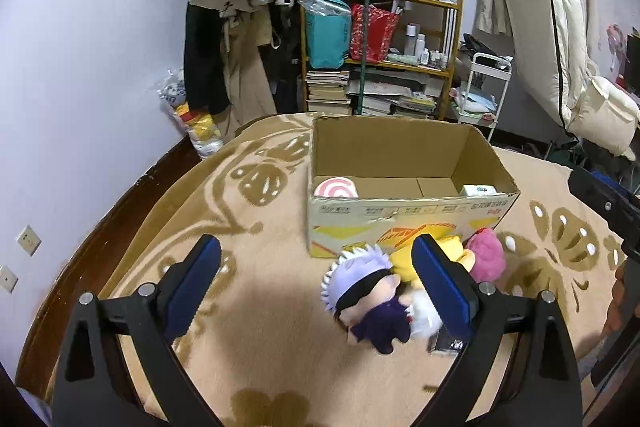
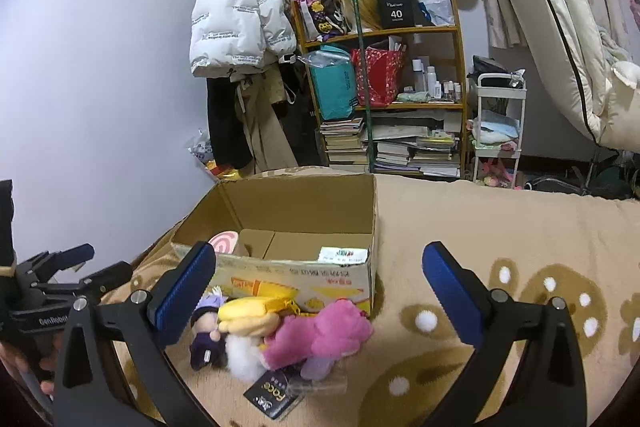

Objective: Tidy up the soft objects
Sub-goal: 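Withdraw both open grippers from the box toward the remaining plush pile, then grasp the white-haired plush doll with the left gripper while the right grasps the yellow plush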

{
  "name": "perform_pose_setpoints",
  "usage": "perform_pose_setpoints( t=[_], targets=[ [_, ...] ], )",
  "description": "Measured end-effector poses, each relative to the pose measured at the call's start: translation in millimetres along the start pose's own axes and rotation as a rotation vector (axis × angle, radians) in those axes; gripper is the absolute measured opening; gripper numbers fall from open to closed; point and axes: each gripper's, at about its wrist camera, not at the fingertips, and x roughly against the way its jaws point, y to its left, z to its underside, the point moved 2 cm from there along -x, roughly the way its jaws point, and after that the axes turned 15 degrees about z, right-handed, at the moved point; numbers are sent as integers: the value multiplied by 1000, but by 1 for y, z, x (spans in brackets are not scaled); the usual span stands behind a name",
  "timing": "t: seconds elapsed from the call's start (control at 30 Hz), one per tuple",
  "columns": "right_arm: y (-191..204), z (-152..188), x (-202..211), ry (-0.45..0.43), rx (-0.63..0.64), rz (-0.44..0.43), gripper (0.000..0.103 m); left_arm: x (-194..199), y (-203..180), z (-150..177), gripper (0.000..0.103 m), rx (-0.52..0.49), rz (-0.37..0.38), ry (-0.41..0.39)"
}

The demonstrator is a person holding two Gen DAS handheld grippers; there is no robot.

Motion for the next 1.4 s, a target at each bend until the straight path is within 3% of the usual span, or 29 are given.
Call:
perform_pose_setpoints(
  t=[0.2, 0.53, 0.77, 1.03, 1.4],
  targets=[
    [-3, 9, 16, 8, 21, 5, 103, 6, 8, 5, 96, 43, 5, 19],
    [-2, 16, 18, 25, 31, -16, 103, -9, 3, 9, 96, 14, 4, 81],
    [5, 23, 4, 56, 70, -8, 103, -35, 3, 12, 96, 24, 37, 147],
    [10, 27, -15, 93, 55, -57, 103, -59, -1, 16, 96, 10, 61, 203],
    [32, 34, -46, 148, 74, -86, 103, -88, 2, 24, 96, 6, 51, 286]
  ],
)
